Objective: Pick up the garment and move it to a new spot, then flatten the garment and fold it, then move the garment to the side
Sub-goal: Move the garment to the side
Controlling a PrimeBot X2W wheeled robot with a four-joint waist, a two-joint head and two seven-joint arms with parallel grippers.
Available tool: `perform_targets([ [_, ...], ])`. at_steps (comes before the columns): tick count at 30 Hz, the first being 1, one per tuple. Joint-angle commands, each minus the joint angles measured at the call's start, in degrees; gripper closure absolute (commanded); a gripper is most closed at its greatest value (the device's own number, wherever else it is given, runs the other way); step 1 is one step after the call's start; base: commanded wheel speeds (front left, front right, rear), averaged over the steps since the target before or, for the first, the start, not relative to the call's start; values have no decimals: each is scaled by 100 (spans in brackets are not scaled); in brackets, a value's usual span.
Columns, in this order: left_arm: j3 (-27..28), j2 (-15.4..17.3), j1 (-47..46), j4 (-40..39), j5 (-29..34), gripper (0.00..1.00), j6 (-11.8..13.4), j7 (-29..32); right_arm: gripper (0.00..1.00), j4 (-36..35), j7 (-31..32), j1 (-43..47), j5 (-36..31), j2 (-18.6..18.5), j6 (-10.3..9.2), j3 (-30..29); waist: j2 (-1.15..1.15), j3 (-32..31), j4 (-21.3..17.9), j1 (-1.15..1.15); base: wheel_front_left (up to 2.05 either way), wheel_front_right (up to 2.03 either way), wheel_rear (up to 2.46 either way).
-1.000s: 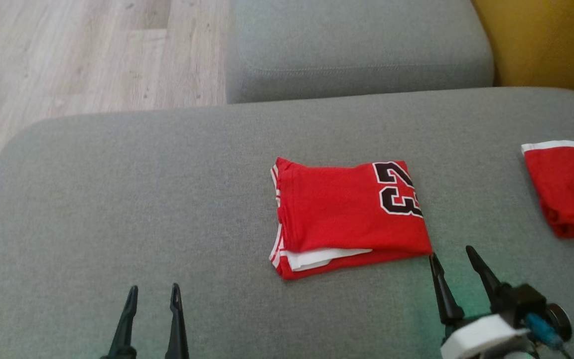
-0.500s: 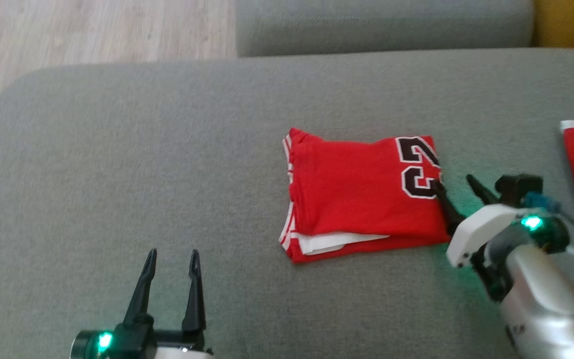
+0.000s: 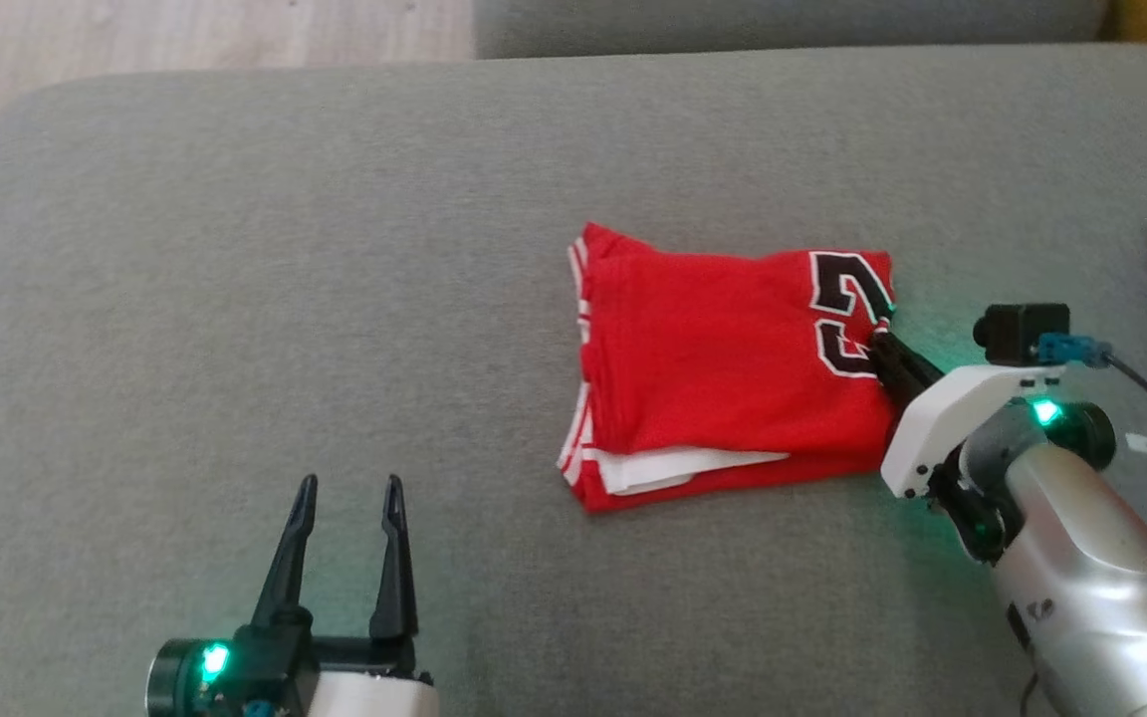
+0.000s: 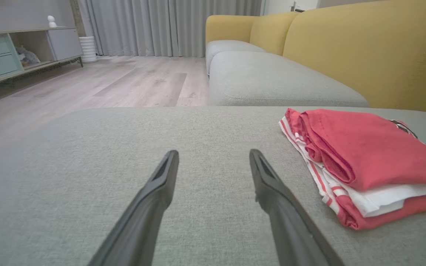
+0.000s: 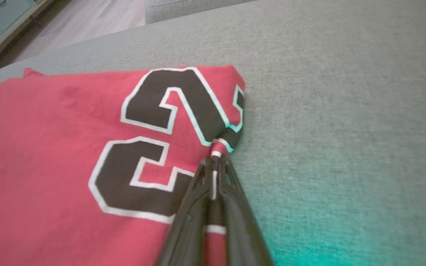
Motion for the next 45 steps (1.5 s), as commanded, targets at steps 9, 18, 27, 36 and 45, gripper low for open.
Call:
perform_targets([
  [9,266,-19,-518,-237,102,0,-7,-37,100,-723,37,-652,320,-952,-4,649,0,477,-863,0,0,0,0],
  [18,392,-19,-1037,-207,345,0,-166,-37,100,-1446,466,-1230,290,-2668,-4,677,0,1193,-1300,0,0,0,0],
  [27,343,-19,-1354,-207,399,0,-215,-37,100,-1851,864,-1230,297,-3942,-4,182,0,1606,-1277,0,0,0,0],
  [36,393,-19,-1515,-271,288,0,-17,-37,0,-2156,1265,-973,4,-4221,-4,-444,0,1565,-1163,0,0,0,0],
  [45,412,-19,-1128,-77,-319,0,-311,-37,0,-2630,1107,-206,-670,-2970,-4,-670,0,788,-988,0,0,0,0],
])
